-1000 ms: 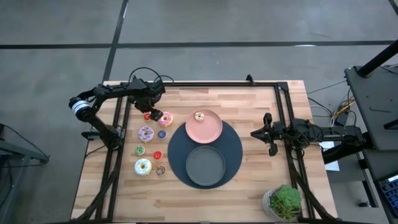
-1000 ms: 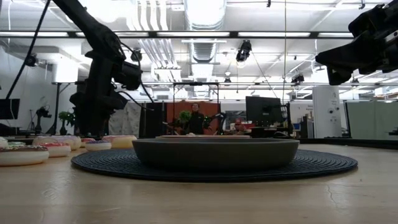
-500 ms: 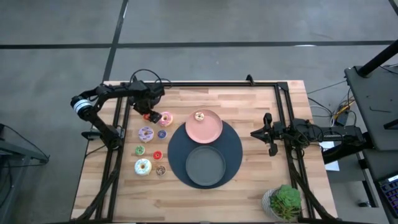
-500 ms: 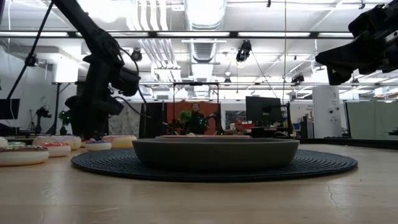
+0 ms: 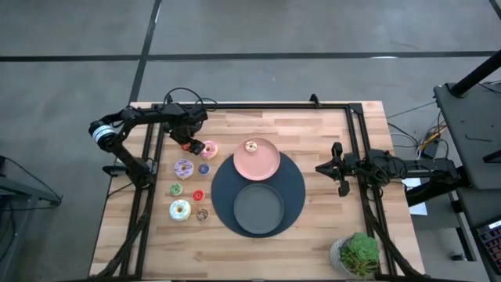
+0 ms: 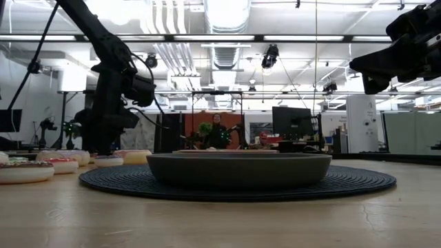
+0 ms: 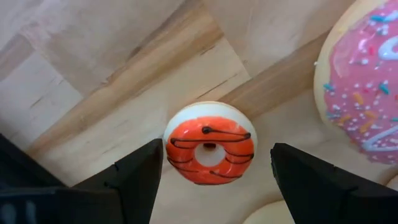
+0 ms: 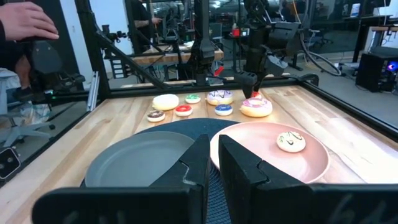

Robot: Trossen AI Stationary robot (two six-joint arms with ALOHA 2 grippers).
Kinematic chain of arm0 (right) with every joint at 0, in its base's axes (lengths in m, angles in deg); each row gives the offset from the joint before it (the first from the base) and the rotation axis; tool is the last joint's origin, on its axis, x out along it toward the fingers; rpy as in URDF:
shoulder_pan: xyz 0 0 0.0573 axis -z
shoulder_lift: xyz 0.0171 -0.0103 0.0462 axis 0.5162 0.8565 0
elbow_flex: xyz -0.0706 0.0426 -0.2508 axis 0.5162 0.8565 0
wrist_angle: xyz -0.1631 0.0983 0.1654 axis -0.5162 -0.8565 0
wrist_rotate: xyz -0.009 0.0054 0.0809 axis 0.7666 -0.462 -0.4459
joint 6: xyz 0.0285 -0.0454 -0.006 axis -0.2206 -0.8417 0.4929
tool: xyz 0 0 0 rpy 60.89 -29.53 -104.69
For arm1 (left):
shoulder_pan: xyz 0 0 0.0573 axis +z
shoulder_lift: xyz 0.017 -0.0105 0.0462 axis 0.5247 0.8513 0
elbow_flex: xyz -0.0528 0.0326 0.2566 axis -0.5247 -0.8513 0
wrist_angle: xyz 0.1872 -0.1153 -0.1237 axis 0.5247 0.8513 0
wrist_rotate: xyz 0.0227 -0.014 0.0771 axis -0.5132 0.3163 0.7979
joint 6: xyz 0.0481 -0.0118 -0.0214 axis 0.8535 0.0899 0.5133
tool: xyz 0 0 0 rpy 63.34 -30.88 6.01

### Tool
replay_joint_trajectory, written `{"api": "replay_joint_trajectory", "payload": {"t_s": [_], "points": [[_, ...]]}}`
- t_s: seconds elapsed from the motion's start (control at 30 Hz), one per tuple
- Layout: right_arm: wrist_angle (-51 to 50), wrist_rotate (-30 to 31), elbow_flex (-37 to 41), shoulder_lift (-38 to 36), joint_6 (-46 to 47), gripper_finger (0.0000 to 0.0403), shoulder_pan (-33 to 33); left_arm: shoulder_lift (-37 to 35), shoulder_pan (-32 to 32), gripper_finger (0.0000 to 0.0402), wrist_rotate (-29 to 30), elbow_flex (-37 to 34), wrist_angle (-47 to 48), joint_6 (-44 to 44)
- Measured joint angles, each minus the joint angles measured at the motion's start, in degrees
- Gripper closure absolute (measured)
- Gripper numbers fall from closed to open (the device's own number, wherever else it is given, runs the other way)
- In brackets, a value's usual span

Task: Pick & Place donuts
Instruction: Put the small orange donut on the pink plate

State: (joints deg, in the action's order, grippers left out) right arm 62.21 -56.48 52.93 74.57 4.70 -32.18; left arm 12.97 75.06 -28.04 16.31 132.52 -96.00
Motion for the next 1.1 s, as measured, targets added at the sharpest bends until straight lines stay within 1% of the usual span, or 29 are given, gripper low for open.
{"api": "replay_joint_trajectory", "payload": {"t_s": [1.1], "points": [[0.0, 0.0, 0.0, 0.0, 0.0, 0.0374, 0.0, 0.6, 0.2, 0.0141, 0.1, -0.2, -0.4, 0.5]]}}
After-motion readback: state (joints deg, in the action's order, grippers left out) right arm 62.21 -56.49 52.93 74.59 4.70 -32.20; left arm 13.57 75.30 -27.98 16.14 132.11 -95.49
